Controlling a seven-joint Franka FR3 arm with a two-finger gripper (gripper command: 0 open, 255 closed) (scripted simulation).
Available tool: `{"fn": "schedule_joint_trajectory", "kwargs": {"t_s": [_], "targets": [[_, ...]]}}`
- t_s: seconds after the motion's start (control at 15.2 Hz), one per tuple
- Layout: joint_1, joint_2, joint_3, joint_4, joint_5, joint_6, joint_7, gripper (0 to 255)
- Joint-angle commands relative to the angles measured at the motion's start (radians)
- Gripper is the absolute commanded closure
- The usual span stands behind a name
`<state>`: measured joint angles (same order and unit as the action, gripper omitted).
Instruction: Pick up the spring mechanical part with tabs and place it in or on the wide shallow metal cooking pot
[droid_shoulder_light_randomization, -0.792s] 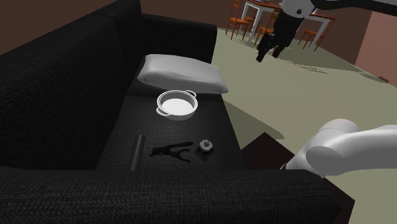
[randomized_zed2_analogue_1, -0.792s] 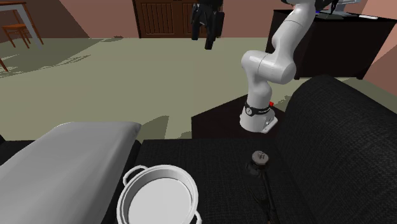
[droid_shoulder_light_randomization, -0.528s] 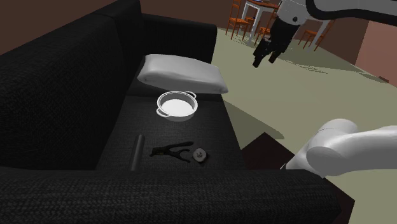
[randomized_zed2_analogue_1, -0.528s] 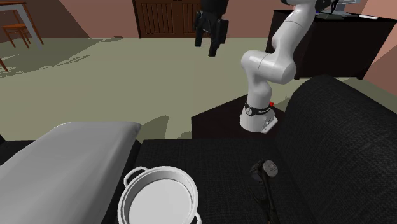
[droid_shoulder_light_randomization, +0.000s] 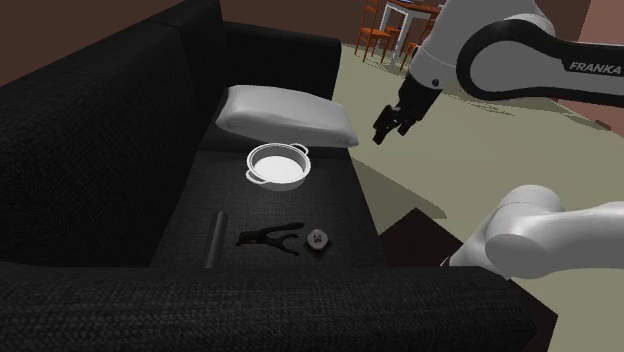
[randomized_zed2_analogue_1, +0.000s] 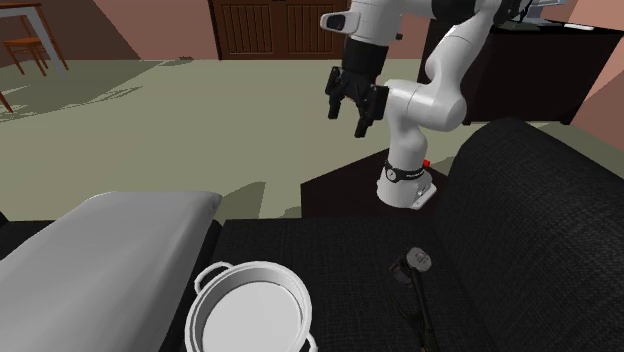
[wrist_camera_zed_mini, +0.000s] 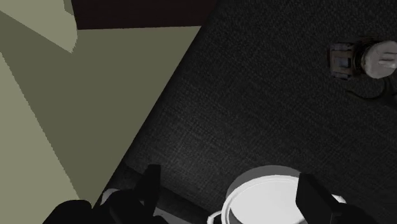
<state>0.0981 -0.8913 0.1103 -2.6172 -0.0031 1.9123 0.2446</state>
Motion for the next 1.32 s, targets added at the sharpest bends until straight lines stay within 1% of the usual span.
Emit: {"fn": "schedule_joint_trajectory", "kwargs": {"t_s": [0.0,0.33,0.59,0.79,0.99,1.19,1.25], "targets": [[0.026,-0.018,0.03,-0.054,0.029,0.046,0.027,0],[0.096,-0.013,0.11,-0.171,0.101,0.189,0.092,0],[0.156,0.029,0.184,-0.242,0.161,0.321,0.149,0],[0.199,0.088,0.246,-0.281,0.205,0.434,0.195,0],[0.234,0.17,0.313,-0.306,0.243,0.557,0.244,0],[0.253,0.276,0.39,-0.314,0.268,0.688,0.299,0],[0.254,0.29,0.4,-0.314,0.27,0.705,0.306,0]]}}
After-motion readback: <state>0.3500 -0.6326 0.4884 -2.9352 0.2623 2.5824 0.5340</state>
